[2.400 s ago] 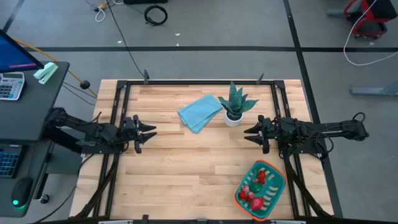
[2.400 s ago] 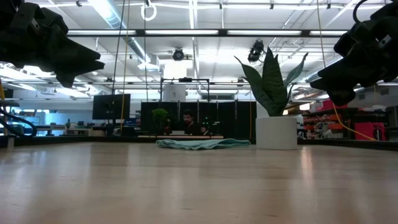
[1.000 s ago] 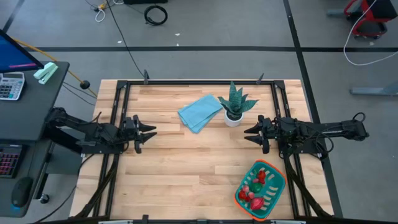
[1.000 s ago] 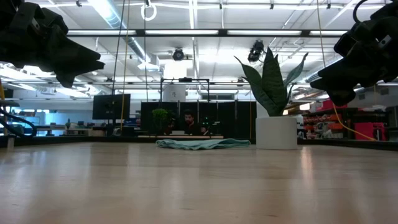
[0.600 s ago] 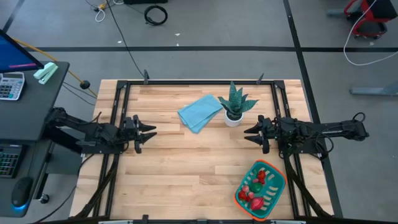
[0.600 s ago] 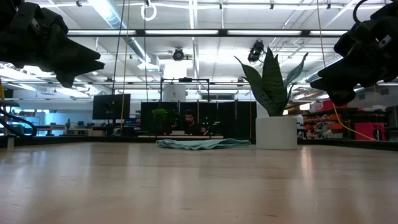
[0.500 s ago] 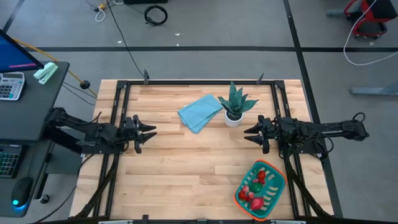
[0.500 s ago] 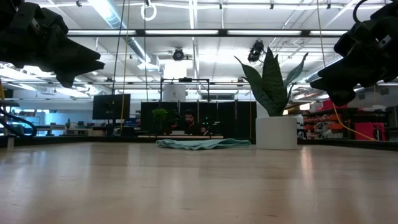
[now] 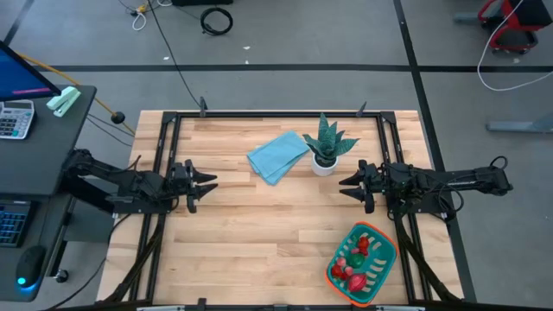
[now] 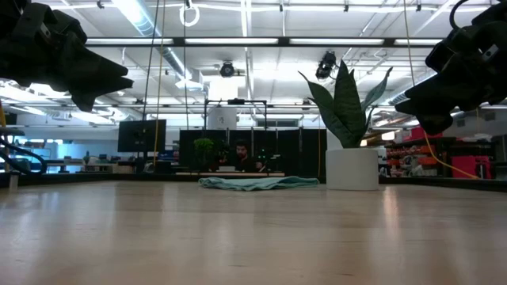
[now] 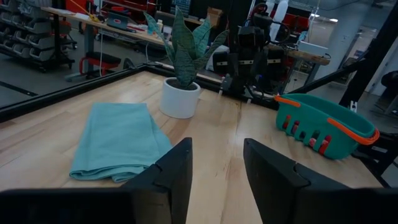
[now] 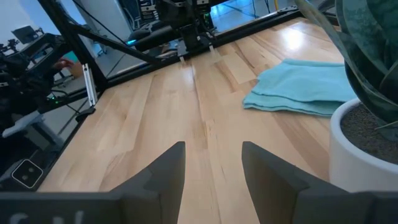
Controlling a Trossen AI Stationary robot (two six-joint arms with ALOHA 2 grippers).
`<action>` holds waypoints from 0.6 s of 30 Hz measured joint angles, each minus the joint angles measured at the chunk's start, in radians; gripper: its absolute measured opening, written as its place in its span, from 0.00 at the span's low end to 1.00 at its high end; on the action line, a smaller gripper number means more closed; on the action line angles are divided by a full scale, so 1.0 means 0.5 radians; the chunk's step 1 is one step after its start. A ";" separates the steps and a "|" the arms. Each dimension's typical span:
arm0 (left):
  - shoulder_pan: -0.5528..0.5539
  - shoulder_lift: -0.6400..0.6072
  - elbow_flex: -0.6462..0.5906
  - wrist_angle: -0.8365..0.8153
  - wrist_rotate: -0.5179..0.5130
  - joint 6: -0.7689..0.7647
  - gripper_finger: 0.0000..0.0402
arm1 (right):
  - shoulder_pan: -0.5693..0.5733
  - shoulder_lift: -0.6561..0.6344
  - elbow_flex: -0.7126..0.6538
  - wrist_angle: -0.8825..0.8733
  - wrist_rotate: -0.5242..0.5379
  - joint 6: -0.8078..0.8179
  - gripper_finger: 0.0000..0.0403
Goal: Pick and placing Produce into tupperware
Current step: Return to Home Position
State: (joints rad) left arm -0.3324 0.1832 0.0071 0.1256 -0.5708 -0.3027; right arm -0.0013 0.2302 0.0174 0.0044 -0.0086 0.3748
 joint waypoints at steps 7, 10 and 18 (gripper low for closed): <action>0.000 0.000 0.000 -0.001 0.001 0.000 0.37 | 0.000 0.000 0.000 0.000 0.000 0.001 0.41; 0.001 0.000 0.000 -0.001 0.001 0.001 0.36 | 0.000 0.000 0.000 -0.001 0.001 0.000 0.41; 0.000 0.000 0.000 -0.001 0.001 0.001 0.35 | 0.000 0.000 0.000 -0.001 0.001 0.000 0.41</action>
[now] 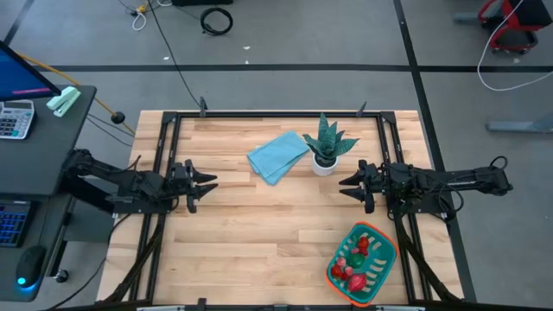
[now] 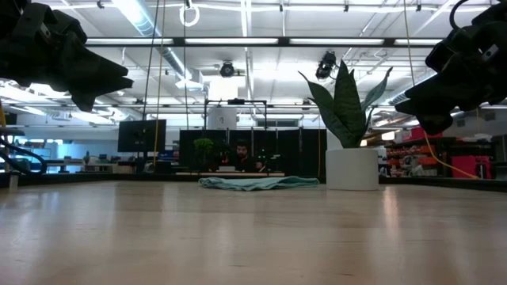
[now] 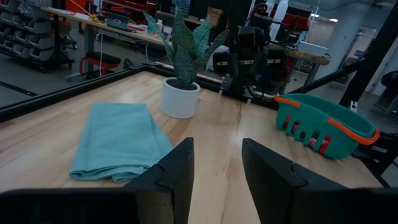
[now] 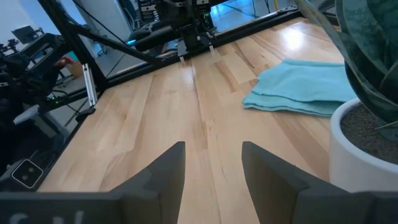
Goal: Pick and placing Produce into tupperware
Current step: Return to Home Position
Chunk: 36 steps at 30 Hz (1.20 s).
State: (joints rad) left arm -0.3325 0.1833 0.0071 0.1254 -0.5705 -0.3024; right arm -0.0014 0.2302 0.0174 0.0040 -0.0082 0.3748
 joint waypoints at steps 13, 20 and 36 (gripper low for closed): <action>0.000 -0.001 0.000 0.000 0.000 -0.001 0.37 | -0.001 0.000 0.000 0.000 0.000 0.000 0.41; 0.001 -0.001 -0.001 0.000 0.000 0.000 0.35 | 0.000 0.000 0.000 0.000 0.000 0.000 0.41; 0.001 0.000 -0.001 0.000 0.000 0.000 0.37 | 0.000 0.000 0.000 0.001 0.000 0.001 0.41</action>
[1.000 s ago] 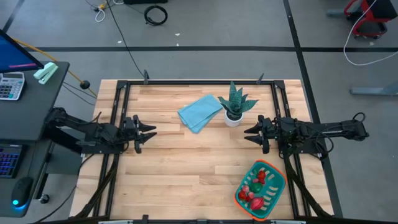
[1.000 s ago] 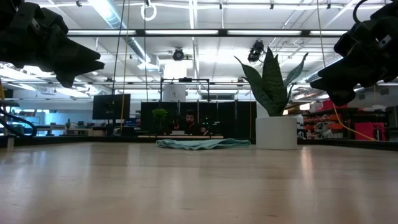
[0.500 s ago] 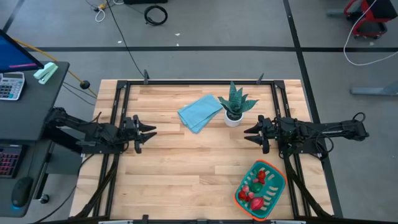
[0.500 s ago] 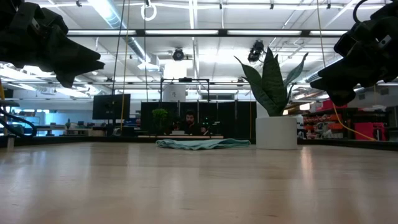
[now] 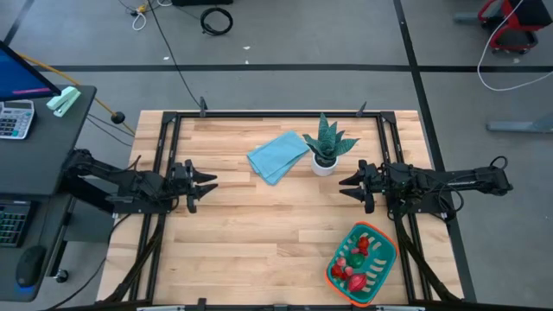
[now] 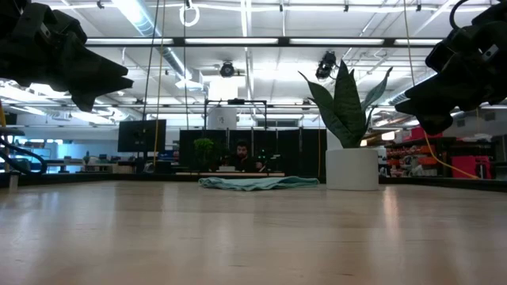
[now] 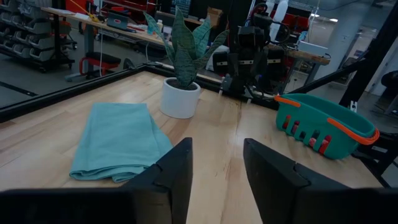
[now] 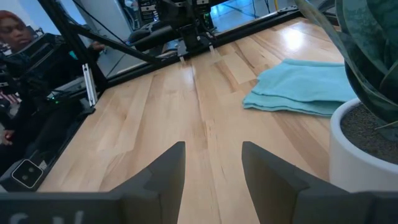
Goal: Pick and placing Produce into tupperware
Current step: Return to Home Position
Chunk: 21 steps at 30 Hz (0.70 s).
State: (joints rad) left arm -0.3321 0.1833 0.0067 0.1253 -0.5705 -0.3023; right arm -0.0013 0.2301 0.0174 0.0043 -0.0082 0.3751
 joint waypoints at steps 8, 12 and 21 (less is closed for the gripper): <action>0.000 0.000 0.000 0.000 0.000 -0.001 0.35 | 0.000 0.000 0.000 -0.001 0.000 -0.001 0.41; 0.000 0.000 0.000 0.000 0.000 0.000 0.36 | 0.000 0.000 0.000 -0.001 0.000 -0.001 0.41; 0.000 -0.001 0.000 0.001 0.000 -0.001 0.38 | 0.000 0.000 0.000 -0.001 0.000 0.000 0.41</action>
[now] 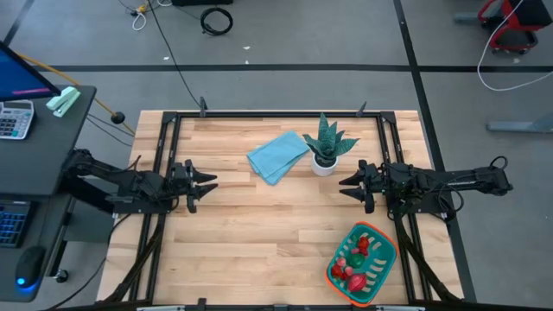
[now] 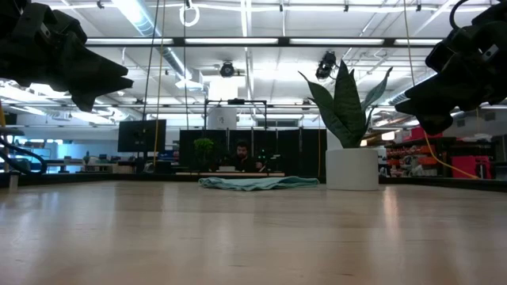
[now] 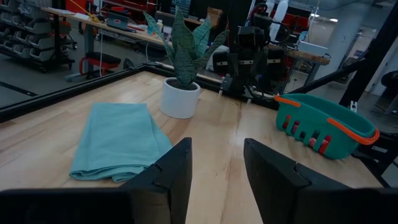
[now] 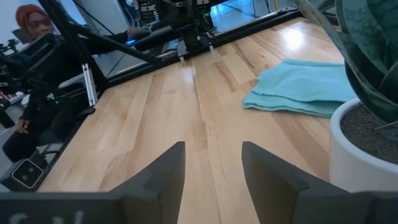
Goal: Pick and placing Produce into tupperware
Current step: Return to Home Position
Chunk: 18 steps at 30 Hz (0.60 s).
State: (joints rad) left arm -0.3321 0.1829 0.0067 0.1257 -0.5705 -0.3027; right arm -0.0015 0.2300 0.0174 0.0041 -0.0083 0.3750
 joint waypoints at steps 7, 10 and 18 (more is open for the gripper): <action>0.000 0.000 0.000 0.000 0.000 0.001 0.36 | 0.000 0.000 0.000 0.000 0.000 0.000 0.41; 0.000 0.001 0.000 0.000 0.000 0.000 0.35 | 0.000 0.000 0.000 0.000 0.000 0.000 0.41; 0.000 0.000 0.000 -0.001 -0.001 0.001 0.37 | 0.000 0.000 0.000 0.000 0.000 0.000 0.41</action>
State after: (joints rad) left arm -0.3321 0.1829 0.0067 0.1253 -0.5709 -0.3023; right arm -0.0017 0.2299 0.0174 0.0040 -0.0086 0.3748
